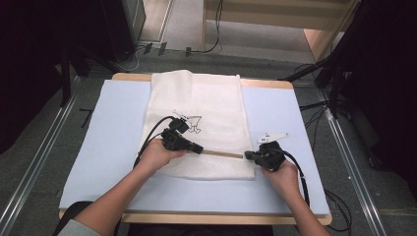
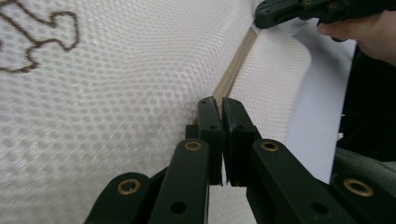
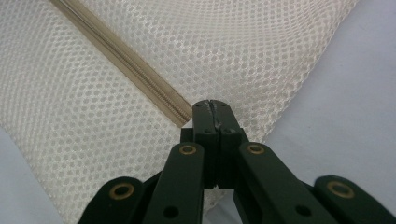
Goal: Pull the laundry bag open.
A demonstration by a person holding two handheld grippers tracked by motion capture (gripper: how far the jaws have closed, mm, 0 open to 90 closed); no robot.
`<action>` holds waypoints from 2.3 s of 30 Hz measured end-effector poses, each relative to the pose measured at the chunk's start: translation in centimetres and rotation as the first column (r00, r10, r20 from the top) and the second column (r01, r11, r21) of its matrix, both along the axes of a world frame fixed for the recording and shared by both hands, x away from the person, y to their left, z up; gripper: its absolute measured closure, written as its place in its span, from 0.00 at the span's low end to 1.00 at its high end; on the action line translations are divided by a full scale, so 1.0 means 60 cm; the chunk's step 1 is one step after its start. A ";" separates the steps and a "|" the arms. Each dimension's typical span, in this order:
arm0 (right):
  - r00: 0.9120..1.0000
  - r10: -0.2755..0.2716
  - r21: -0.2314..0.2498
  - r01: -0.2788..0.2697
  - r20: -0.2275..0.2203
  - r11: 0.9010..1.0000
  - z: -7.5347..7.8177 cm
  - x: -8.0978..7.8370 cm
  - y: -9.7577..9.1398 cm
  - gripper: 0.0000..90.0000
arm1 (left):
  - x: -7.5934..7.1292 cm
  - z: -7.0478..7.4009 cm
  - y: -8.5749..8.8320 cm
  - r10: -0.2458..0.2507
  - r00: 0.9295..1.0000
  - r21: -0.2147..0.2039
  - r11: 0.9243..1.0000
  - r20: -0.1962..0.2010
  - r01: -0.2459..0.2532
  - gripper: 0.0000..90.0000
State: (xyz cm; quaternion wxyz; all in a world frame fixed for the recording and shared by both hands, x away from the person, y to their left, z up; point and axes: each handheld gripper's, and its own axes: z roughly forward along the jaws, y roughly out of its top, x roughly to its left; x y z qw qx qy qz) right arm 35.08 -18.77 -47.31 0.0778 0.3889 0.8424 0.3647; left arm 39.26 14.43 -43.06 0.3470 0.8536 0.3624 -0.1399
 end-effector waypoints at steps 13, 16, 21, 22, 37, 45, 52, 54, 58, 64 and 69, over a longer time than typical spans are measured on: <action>1.000 0.000 0.003 0.000 0.000 1.000 0.000 0.001 -0.001 1.00 | -0.013 0.010 0.046 0.024 1.000 0.014 1.000 0.020 -0.024 0.99; 1.000 -0.002 0.003 0.002 0.000 1.000 0.000 0.000 0.000 1.00 | -0.014 0.011 0.056 0.034 0.999 0.006 0.999 0.012 -0.034 0.99; 1.000 0.001 0.005 -0.001 0.002 1.000 -0.001 0.001 -0.001 1.00 | -0.019 0.016 0.073 0.048 0.999 0.015 0.999 0.021 -0.048 0.99; 1.000 0.000 0.005 0.000 -0.001 1.000 -0.001 0.000 -0.001 1.00 | -0.020 0.017 0.079 0.060 0.998 0.014 0.998 0.022 -0.060 0.99; 1.000 0.001 0.003 -0.001 -0.001 1.000 0.000 0.001 -0.001 1.00 | -0.032 0.019 0.148 0.123 0.992 -0.006 0.992 0.008 -0.123 0.99; 1.000 0.000 0.005 0.000 0.000 1.000 -0.001 0.000 -0.001 1.00 | -0.030 0.017 0.153 0.114 0.993 0.017 0.993 0.012 -0.114 0.99; 1.000 0.000 0.003 0.000 -0.001 1.000 0.000 0.000 0.000 1.00 | -0.032 0.017 0.156 0.122 0.992 0.030 0.992 0.016 -0.122 0.99; 1.000 0.002 0.002 -0.002 0.000 1.000 0.000 0.000 0.000 1.00 | -0.032 0.016 0.162 0.130 0.991 0.025 0.991 0.012 -0.130 0.99; 1.000 0.003 0.004 -0.003 0.001 1.000 0.000 0.001 -0.001 1.00 | -0.035 0.016 0.176 0.145 0.989 0.012 0.989 0.002 -0.145 0.99; 1.000 0.003 0.001 -0.003 -0.001 1.000 0.000 0.001 0.000 1.00 | -0.036 0.018 0.186 0.162 0.987 0.016 0.987 0.007 -0.162 0.99; 1.000 0.005 0.003 -0.005 -0.001 1.000 0.000 0.001 -0.001 1.00 | -0.038 0.018 0.203 0.177 0.984 0.013 0.984 0.005 -0.177 0.99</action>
